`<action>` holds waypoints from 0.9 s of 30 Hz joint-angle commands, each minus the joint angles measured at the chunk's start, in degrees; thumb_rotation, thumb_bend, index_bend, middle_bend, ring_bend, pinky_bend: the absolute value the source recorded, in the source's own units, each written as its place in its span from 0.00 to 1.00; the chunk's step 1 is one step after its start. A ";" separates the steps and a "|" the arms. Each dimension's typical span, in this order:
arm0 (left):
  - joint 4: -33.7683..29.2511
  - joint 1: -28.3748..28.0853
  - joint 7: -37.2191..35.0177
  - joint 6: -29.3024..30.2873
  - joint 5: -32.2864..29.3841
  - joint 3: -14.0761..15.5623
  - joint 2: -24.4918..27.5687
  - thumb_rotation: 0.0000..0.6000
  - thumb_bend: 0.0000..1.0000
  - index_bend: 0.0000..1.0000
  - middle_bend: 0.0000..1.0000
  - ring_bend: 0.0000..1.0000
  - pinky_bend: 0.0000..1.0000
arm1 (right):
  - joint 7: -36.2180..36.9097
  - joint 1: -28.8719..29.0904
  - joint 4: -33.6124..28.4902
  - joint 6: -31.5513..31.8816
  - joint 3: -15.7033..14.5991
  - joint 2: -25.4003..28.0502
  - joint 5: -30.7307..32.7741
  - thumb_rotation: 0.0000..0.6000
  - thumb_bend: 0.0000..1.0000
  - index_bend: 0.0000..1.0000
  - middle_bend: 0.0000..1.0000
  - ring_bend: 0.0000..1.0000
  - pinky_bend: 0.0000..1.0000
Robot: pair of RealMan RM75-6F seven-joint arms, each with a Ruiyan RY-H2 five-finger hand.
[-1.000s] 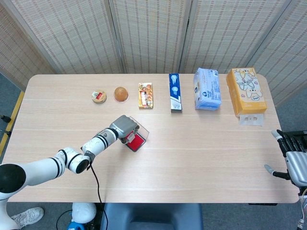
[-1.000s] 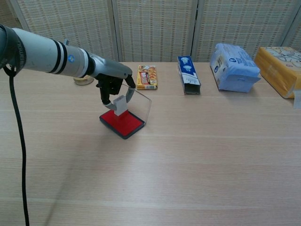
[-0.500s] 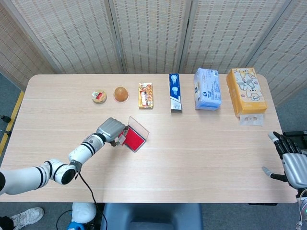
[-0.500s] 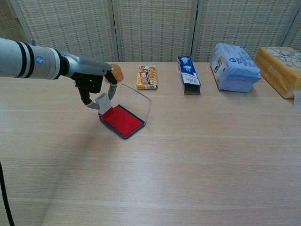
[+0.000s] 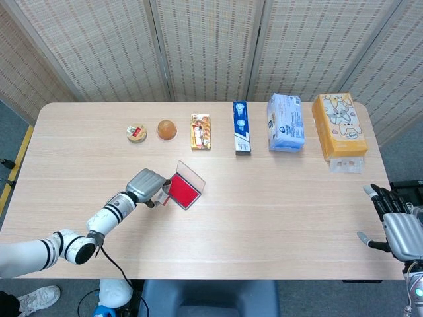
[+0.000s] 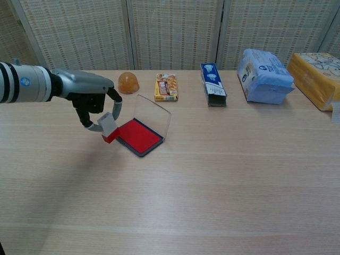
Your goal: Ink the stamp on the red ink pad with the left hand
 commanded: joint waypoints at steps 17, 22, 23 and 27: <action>7.71 4.57 -5.08 -0.98 6.86 -1.47 -5.86 1.00 0.43 0.83 1.00 0.96 0.77 | -0.75 -0.31 -0.37 0.90 -0.03 -0.31 -0.32 1.00 0.21 0.00 0.00 0.00 0.00; 8.56 5.25 -5.86 -1.37 8.06 -1.90 -6.34 1.00 0.43 0.83 1.00 0.96 0.77 | -1.15 -0.46 -0.47 1.16 -0.03 -0.45 -0.25 1.00 0.21 0.00 0.00 0.00 0.00; 8.82 5.36 -5.91 -1.37 8.26 -1.96 -6.49 1.00 0.43 0.82 1.00 0.96 0.77 | -1.22 -0.46 -0.48 1.16 -0.03 -0.46 -0.24 1.00 0.21 0.00 0.00 0.00 0.00; 9.76 5.77 -6.25 -1.77 8.91 -2.19 -7.14 1.00 0.43 0.83 1.00 0.96 0.77 | -1.29 -0.46 -0.53 1.23 0.04 -0.49 -0.21 1.00 0.21 0.00 0.00 0.00 0.00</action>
